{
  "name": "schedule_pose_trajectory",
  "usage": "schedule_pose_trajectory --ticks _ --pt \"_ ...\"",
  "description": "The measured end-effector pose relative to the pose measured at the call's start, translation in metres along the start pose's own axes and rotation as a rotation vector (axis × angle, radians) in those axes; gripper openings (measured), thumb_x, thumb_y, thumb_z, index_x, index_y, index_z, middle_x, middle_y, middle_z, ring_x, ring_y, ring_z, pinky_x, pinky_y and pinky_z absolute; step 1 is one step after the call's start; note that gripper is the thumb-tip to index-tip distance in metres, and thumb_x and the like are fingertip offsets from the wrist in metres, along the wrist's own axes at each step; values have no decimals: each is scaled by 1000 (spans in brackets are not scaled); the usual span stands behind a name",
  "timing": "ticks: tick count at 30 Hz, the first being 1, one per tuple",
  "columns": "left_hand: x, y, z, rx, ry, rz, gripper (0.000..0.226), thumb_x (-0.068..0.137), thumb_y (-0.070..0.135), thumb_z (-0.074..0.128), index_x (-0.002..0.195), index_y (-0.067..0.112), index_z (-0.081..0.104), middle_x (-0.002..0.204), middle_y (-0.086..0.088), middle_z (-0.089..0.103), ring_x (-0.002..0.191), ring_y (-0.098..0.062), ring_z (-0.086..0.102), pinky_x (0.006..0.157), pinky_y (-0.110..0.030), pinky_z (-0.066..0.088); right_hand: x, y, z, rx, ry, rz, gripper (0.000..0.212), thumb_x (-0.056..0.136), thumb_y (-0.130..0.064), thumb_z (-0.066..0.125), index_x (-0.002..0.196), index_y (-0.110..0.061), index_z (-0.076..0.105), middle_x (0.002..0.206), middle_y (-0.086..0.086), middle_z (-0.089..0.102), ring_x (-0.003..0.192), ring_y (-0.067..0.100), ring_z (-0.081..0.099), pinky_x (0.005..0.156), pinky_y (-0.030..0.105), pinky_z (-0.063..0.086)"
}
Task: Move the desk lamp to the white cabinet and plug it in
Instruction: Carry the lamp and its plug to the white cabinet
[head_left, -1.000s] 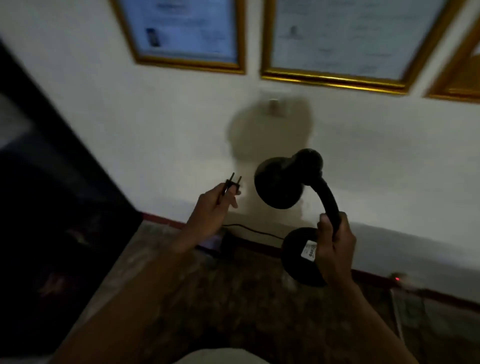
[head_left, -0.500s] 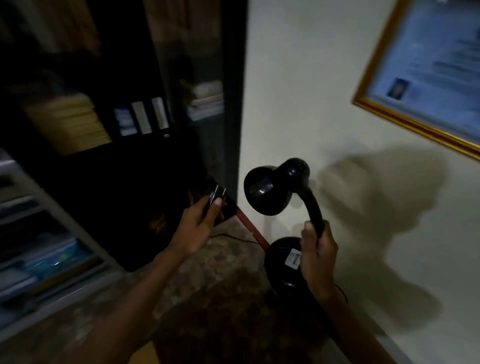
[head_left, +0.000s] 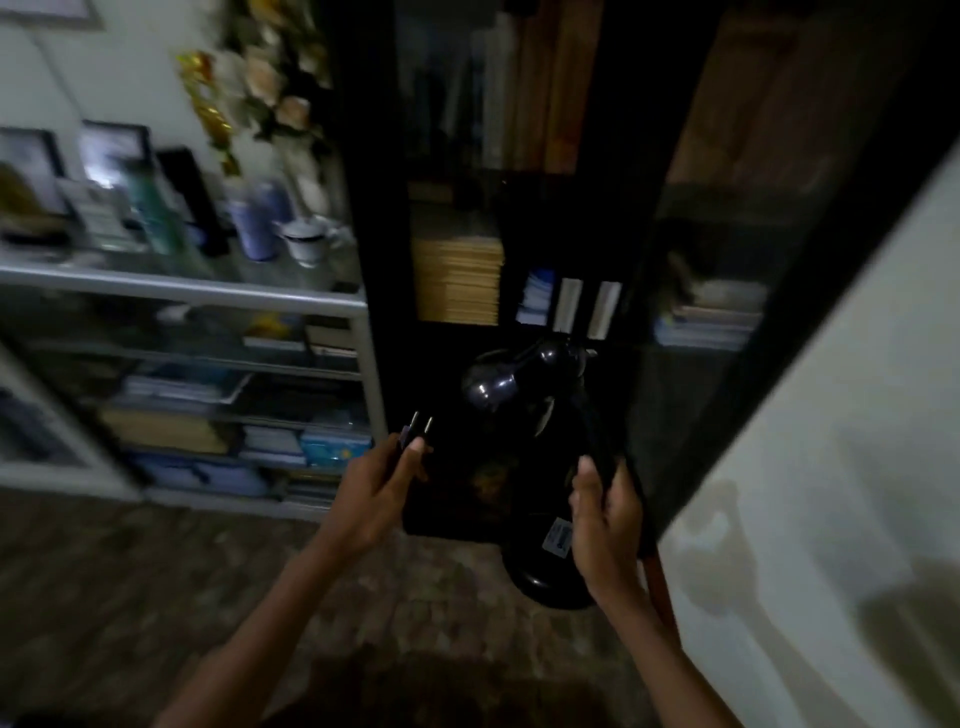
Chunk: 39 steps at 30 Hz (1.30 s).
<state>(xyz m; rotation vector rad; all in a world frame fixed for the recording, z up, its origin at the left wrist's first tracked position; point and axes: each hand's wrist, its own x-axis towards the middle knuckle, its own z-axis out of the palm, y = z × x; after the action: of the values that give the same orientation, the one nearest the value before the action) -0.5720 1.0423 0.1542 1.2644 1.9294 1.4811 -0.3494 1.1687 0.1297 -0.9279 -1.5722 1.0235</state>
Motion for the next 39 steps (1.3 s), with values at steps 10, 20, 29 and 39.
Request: schedule_pose_trajectory --ticks 10,20,29,39 --pt "19 -18 -44 145 442 -229 32 102 38 41 105 20 68 87 -6 70 78 -14 65 71 -33 51 97 -3 114 190 -385 -71 33 96 -50 49 104 -21 62 67 -16 59 56 2 55 55 37 48" --pt "54 -52 -111 257 757 -331 33 102 37 43 97 18 70 81 -5 70 67 -12 61 70 -45 53 142 -5 255 287 -702 -110 45 91 -71 45 103 -31 62 59 -17 50 50 -1 47 51 23 38" --pt "93 -105 -206 243 915 -410 33 105 29 44 100 9 70 80 -8 68 67 -11 59 66 -41 50 157 -13 431 309 -864 -146 25 95 -62 48 95 -40 59 57 -12 46 52 11 46 51 37 40" --pt "117 -147 -347 269 1134 -449 30 105 30 44 106 15 70 83 -5 70 71 -15 63 69 -42 51 137 -49 630 381 -1034 -148 30 91 -69 48 90 -42 58 61 -7 52 54 17 51 53 45 45"
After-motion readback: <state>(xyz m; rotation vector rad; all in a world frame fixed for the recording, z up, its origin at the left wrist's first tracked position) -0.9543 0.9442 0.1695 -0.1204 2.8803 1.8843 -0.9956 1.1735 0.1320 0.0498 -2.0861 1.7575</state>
